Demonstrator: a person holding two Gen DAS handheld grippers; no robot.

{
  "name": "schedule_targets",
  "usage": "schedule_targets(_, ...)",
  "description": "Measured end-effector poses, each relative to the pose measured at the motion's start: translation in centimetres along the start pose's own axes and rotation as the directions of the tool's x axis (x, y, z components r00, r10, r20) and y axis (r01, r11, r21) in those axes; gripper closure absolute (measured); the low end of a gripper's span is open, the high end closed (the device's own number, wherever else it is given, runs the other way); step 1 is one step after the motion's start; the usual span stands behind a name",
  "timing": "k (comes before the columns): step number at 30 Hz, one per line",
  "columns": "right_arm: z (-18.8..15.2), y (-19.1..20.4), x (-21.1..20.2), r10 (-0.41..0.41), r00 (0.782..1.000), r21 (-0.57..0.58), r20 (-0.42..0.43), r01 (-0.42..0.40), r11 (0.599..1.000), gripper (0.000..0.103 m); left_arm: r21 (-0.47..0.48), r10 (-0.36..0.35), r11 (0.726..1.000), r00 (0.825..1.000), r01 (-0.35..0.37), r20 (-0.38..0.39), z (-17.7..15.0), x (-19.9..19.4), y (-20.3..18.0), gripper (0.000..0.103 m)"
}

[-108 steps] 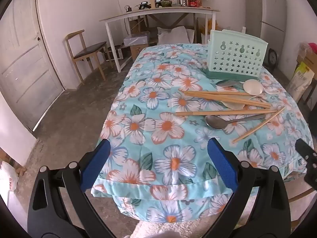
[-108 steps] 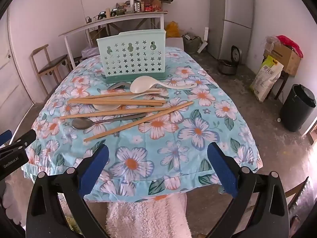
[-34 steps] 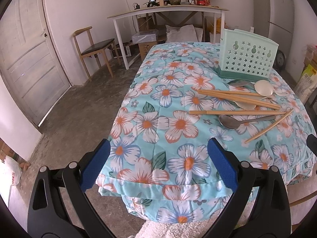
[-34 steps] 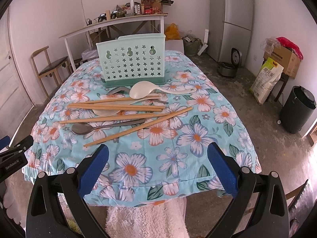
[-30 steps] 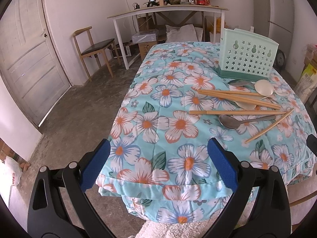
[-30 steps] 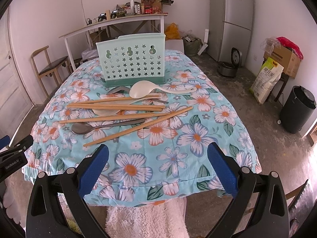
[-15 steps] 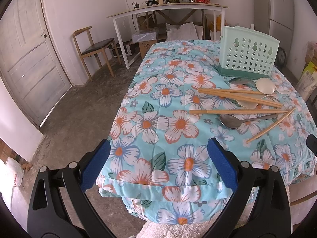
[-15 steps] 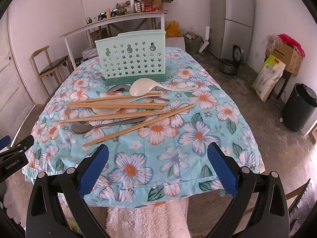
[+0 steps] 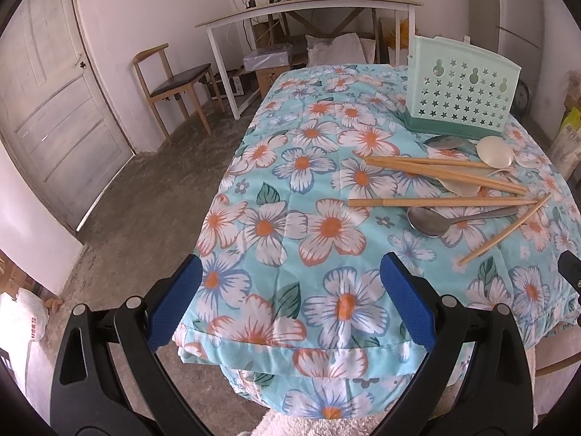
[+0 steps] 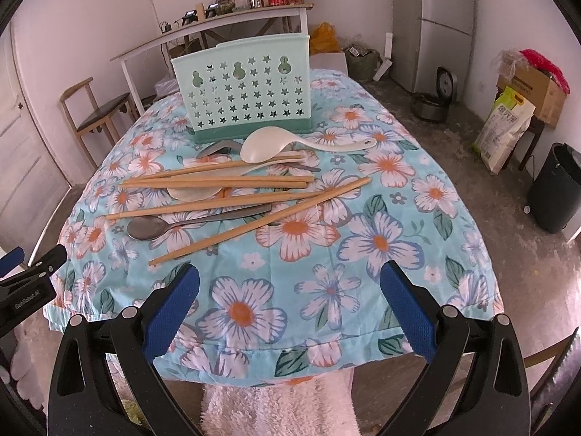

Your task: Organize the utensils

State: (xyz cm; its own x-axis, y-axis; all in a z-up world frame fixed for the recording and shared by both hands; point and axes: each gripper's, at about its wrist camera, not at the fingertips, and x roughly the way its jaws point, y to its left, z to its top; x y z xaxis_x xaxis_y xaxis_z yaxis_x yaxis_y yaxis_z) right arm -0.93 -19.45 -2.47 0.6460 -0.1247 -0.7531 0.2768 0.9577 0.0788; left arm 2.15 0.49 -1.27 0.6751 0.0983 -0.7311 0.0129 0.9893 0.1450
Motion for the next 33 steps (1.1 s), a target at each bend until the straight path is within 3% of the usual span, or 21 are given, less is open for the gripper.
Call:
schedule_targets(11,0.8,-0.5,2.9,0.132,0.981,0.099,-0.139,-0.119,0.988,0.006,-0.009,0.002,1.0,1.0,-0.002,-0.026,1.0,1.4,-0.6,0.008)
schedule_targets(17,0.8,-1.4,4.0,0.14,0.967,0.128,-0.213,-0.114,0.985,0.006,-0.005,-0.031,1.0,0.999,0.031,-0.03,1.6,2.5,-0.7,0.008)
schedule_targets(21,1.8,-0.8,1.5,0.106,0.992,0.028,-0.069,-0.104,0.994,0.006,-0.004,-0.077,0.997,0.997,0.077,-0.026,1.9,3.1,-0.8,0.008)
schedule_targets(24,2.0,0.2,-0.8,0.116,0.988,-0.077,0.1,-0.109,0.991,0.006,0.001,-0.142,0.99,0.99,0.142,-0.015,2.1,3.4,-1.2,0.008)
schedule_targets(25,2.1,0.4,-0.9,0.119,0.986,-0.1,0.118,-0.108,0.989,0.006,0.001,-0.164,0.986,0.986,0.164,-0.01,2.1,3.5,-1.3,0.008)
schedule_targets(30,1.3,1.8,0.8,0.104,0.99,-0.187,0.1,-0.084,0.979,0.006,0.011,-0.318,0.948,0.947,0.318,0.036,1.9,3.6,-2.0,0.009)
schedule_targets(33,0.7,2.4,0.7,0.074,0.983,-0.212,0.166,-0.038,0.976,0.006,0.017,-0.411,0.912,0.911,0.411,0.026,1.7,4.1,-2.5,0.026)
